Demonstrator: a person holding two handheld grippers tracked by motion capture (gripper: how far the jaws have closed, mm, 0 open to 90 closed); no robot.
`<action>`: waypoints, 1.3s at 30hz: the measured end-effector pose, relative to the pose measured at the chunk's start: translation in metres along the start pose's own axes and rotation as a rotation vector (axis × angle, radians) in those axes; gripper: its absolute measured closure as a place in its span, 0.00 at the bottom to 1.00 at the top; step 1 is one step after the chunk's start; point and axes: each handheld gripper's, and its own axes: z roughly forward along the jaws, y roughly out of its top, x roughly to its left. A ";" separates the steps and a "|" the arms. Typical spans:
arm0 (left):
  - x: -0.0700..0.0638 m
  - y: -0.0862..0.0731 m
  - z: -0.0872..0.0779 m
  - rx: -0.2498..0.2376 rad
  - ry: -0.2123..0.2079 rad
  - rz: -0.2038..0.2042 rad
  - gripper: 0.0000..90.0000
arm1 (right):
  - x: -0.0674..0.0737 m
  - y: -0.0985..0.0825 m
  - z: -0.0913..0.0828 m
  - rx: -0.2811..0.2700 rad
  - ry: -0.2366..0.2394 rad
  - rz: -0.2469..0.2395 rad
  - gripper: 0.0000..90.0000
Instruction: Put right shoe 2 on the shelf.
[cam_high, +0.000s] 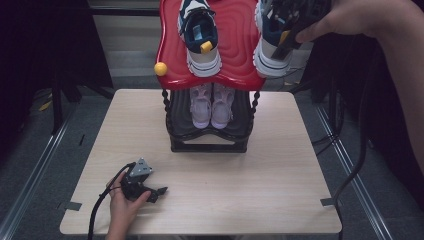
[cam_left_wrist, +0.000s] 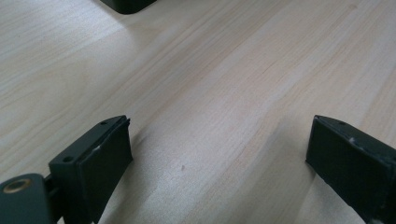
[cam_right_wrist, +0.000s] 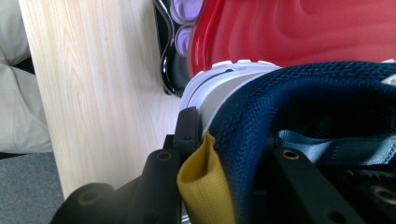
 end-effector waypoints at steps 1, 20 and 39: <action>0.000 0.000 0.000 0.000 0.000 0.000 0.07 | -0.001 0.003 0.001 -0.003 0.001 -0.009 0.80; 0.000 0.000 0.000 0.000 0.000 0.000 0.07 | -0.019 0.033 0.029 0.000 -0.019 -0.060 0.80; 0.000 0.000 0.000 0.000 0.000 -0.001 0.07 | -0.025 0.056 0.051 0.014 -0.019 -0.113 0.81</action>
